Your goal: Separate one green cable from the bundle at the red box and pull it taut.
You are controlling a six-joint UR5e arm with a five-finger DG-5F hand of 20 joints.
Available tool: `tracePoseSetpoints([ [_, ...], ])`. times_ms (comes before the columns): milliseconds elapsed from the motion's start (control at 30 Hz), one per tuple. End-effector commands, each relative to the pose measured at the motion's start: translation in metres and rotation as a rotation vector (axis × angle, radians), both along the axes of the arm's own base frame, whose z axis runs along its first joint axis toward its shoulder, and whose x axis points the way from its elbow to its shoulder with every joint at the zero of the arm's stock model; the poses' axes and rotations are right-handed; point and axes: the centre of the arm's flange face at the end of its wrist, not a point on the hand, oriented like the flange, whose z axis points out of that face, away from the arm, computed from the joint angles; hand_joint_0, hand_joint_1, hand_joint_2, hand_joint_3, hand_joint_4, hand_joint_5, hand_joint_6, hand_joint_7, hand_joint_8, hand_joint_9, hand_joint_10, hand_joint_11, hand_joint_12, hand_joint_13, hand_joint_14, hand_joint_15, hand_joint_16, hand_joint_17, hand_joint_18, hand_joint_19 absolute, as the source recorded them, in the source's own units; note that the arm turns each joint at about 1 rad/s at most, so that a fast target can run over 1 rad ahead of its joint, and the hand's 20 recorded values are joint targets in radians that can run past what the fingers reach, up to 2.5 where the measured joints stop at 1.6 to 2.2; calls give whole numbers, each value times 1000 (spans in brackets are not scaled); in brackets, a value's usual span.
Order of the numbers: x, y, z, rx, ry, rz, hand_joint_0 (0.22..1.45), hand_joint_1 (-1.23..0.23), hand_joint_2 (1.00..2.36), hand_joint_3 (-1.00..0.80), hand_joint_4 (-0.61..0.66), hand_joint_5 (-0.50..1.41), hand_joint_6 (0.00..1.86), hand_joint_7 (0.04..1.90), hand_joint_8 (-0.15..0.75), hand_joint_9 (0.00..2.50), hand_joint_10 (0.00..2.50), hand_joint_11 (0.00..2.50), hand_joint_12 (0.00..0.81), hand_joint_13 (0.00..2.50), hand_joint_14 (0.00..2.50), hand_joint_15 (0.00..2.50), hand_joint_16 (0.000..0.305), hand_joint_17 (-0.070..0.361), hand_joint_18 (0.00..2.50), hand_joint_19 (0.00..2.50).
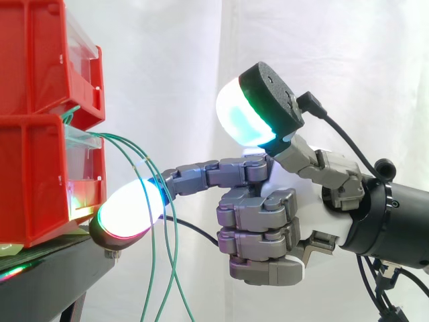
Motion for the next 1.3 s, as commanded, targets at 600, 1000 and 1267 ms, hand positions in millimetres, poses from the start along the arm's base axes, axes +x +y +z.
tracePoseSetpoints([
  [600, -2, -4, -3, 15, 22, 1, 362, -517, 1000, -500, 277, -92, 504, 933, 425, 1541, 374, 1849, 539, 1353, 18, 1305, 102, 229, 1433, 793],
  [1000, -3, -7, -4, 15, 23, -2, 359, -521, 1000, -500, 236, -113, 504, 915, 434, 1294, 18, 1431, 526, 1099, 22, 1011, 100, 226, 1348, 792],
  [1267, -3, -7, -5, 15, 29, -2, 356, -525, 1000, -500, 219, -127, 503, 905, 405, 990, 21, 1013, 492, 844, 23, 823, 95, 214, 1136, 796],
])
